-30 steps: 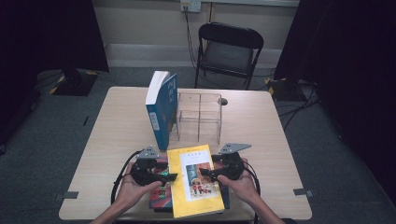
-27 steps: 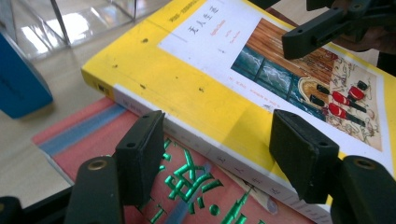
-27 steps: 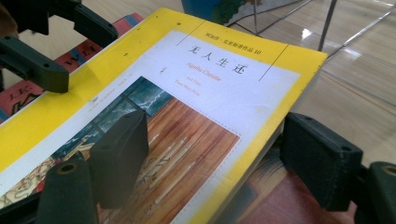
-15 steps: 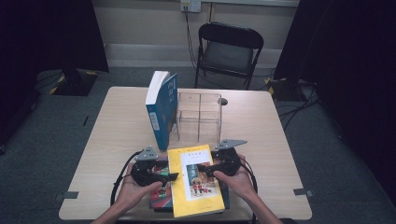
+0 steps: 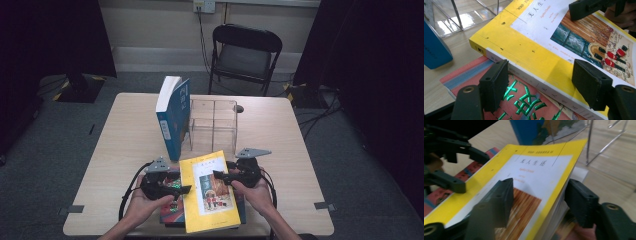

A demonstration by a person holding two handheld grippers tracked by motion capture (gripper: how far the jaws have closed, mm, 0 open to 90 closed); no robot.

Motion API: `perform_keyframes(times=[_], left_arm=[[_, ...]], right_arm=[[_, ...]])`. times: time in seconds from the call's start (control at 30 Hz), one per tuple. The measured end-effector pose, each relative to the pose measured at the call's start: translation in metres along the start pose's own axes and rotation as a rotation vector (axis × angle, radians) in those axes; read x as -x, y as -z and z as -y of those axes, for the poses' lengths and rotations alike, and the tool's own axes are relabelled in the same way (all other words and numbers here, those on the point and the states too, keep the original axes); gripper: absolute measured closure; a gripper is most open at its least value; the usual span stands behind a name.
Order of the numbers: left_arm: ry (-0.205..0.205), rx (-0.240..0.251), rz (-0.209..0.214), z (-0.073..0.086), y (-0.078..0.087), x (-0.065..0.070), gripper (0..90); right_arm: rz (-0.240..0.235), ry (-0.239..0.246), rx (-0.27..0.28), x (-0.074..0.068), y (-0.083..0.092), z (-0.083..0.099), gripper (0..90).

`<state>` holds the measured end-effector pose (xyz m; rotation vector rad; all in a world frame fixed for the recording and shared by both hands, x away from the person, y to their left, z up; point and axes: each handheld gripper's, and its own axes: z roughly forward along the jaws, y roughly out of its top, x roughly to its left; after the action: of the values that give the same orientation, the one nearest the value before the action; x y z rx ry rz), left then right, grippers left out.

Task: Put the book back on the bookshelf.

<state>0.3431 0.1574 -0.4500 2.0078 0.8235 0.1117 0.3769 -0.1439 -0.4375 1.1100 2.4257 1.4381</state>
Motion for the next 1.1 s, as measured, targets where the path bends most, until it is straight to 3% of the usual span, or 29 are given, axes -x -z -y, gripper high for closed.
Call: perform_keyframes(times=[0.03,0.37,0.47,0.63,0.8,0.87,1.0,1.1], left_arm=[[0.001,0.000,0.000,0.000,0.000,0.000,29.3],[0.001,0.012,0.006,0.001,-0.001,0.000,29.0],[0.004,0.002,0.002,-0.001,-0.002,0.001,28.3],[0.007,-0.047,-0.005,-0.008,-0.003,0.001,28.3],[0.000,-0.046,0.001,-0.008,-0.003,0.000,28.3],[0.006,-0.037,-0.003,-0.008,-0.004,-0.001,28.2],[0.004,-0.026,-0.014,-0.009,-0.008,0.001,26.2],[0.002,-0.016,-0.009,-0.008,-0.008,0.001,26.1]], right_arm=[[-0.022,-0.011,-0.005,0.000,0.000,0.000,42.5],[-0.072,-0.049,-0.051,-0.008,0.009,0.012,39.9],[-0.117,-0.063,-0.052,-0.007,0.010,0.011,38.9],[-0.154,-0.077,-0.060,-0.005,0.001,0.007,40.7],[-0.173,-0.081,-0.062,-0.003,-0.013,-0.001,41.5],[-0.198,-0.088,-0.062,-0.003,-0.018,-0.003,36.6],[-0.178,-0.073,-0.085,-0.006,-0.019,-0.006,49.3],[-0.198,-0.084,-0.089,-0.003,-0.017,-0.004,55.8]])
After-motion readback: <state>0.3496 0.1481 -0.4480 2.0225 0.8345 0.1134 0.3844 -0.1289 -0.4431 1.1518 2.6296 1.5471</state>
